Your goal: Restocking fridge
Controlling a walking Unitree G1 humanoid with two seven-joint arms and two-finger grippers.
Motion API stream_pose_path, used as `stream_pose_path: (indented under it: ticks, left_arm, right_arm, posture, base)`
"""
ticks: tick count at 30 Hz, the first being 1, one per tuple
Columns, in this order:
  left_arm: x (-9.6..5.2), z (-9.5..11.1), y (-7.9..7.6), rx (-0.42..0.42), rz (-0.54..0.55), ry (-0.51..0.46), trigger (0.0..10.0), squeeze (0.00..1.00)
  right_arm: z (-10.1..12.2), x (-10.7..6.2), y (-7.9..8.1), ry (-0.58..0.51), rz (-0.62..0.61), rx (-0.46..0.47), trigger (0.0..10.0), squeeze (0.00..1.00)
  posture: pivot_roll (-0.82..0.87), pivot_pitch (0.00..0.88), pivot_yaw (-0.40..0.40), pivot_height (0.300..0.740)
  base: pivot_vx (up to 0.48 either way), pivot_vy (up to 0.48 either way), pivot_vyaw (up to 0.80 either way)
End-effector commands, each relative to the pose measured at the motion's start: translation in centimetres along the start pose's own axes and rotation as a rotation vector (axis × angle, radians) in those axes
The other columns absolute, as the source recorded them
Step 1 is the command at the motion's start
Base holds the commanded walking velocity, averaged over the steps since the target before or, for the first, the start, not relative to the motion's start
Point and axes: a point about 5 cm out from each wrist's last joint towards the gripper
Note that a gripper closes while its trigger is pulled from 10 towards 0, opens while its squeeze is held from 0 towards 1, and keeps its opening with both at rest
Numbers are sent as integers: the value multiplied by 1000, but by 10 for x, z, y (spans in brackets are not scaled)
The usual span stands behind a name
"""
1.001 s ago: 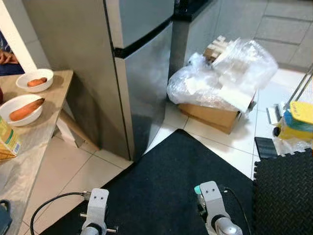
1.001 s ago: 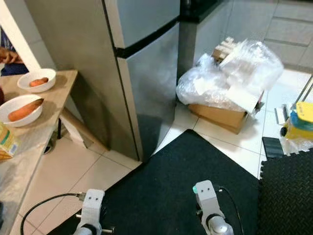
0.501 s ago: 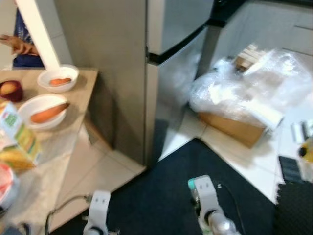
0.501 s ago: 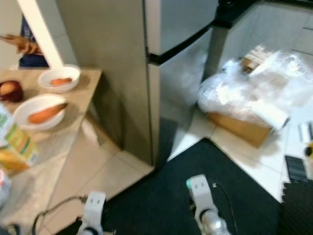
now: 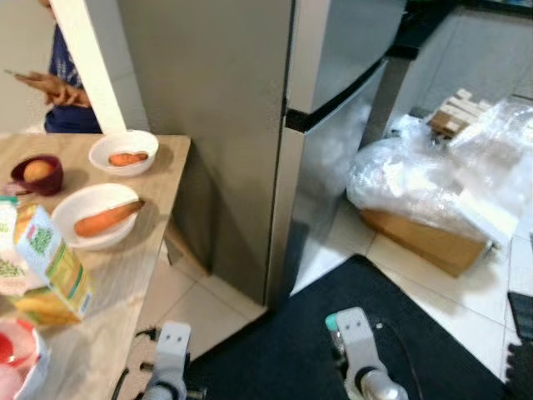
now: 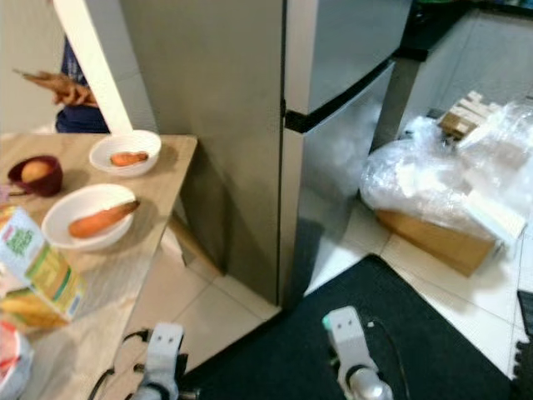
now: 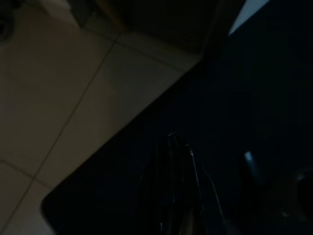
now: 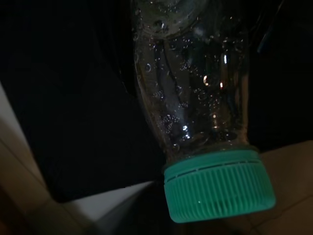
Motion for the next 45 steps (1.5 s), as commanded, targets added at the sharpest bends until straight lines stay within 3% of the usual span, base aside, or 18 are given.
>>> stream_pose_path:
  ticks: [1, 19, 24, 41, 45]
  left_arm:
    - [-2, -6, 2, 13, 4, 23, 10000, 0]
    - [-2, -5, 1, 28, -9, 24, 10000, 0]
    - [-3, -5, 5, 0, 22, 13, 10000, 0]
    - [-4, -6, 7, 19, 25, 13, 10000, 0]
    - [-4, -5, 7, 30, 18, 17, 10000, 0]
  right_arm:
    - [-8, -2, -2, 26, -8, 10, 10000, 0]
    - [-9, -3, -3, 27, -8, 3, 10000, 0]
    - [-9, -3, -2, 26, -6, -3, 10000, 0]
    - [-5, -2, 0, 16, 7, -21, 10000, 0]
    - [-5, -2, 1, 14, 10, -24, 10000, 0]
  posture:
    - [-88, 68, 53, 740]
    - [-96, 61, 55, 740]
    - [-99, 58, 53, 740]
    - [-96, 56, 56, 740]
    - [-96, 57, 55, 740]
  base:
    - [0, 0, 0]
    - [0, -383, 0]
    - [0, 0, 0]
    - [0, 0, 0]
    - [0, -467, 0]
Point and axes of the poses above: a point about 5 cm out from each wrist's last joint towards the gripper, its own x axis pointing out of the wrist towards the gripper, its own z axis along the axis of the wrist's last joint, y = z × x, and after that the axes turned 13 degrees about -x, right-handed
